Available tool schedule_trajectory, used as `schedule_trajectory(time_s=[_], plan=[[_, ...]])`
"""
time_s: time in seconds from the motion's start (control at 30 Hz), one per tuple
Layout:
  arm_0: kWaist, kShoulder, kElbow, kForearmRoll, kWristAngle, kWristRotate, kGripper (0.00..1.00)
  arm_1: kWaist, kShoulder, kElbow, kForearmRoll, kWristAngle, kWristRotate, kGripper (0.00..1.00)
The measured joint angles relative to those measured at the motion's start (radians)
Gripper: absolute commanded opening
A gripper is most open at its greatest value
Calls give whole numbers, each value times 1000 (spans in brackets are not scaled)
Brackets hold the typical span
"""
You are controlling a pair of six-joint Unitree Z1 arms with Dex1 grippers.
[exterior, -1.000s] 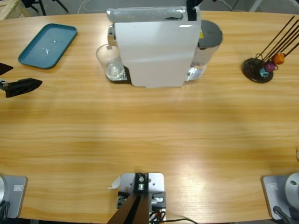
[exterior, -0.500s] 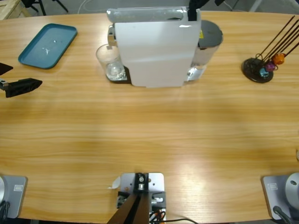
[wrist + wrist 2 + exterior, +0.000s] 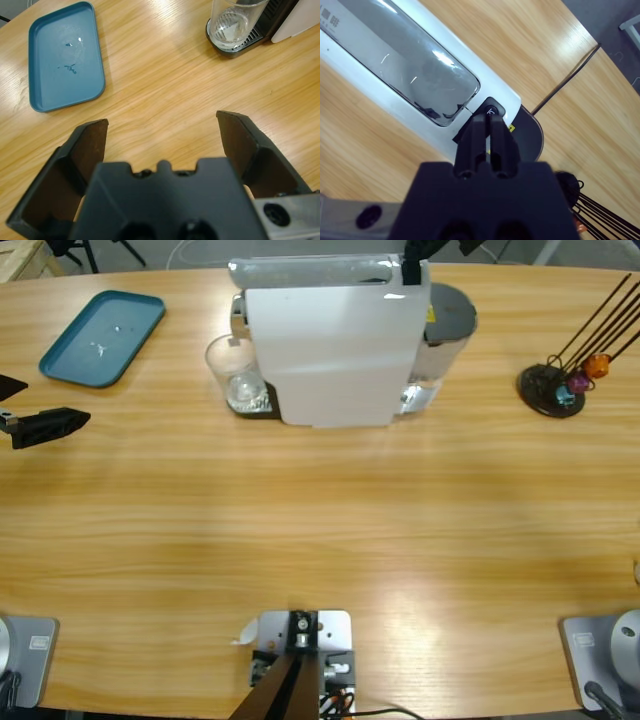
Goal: Pour coffee
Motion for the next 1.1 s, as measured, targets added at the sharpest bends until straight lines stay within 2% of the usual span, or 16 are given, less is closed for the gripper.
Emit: schedule_trajectory(time_s=[0.2, 0.27, 0.3, 0.4, 0.6, 1.1], plan=[[0, 0, 0, 0, 0, 0, 950, 10, -20, 52, -49, 0, 22, 0], [0, 0, 0, 0, 0, 0, 954, 13, -26, 59, -56, 0, 26, 889], [0, 0, 0, 0, 0, 0, 956, 18, -28, 58, -54, 0, 26, 995], [0, 0, 0, 0, 0, 0, 996, 34, -38, 25, -8, 1, 22, 1000], [0, 0, 0, 0, 0, 0, 996, 34, -113, -114, 101, -13, 6, 1000], [0, 0, 0, 0, 0, 0, 996, 34, -160, -87, 136, -13, 16, 1000]])
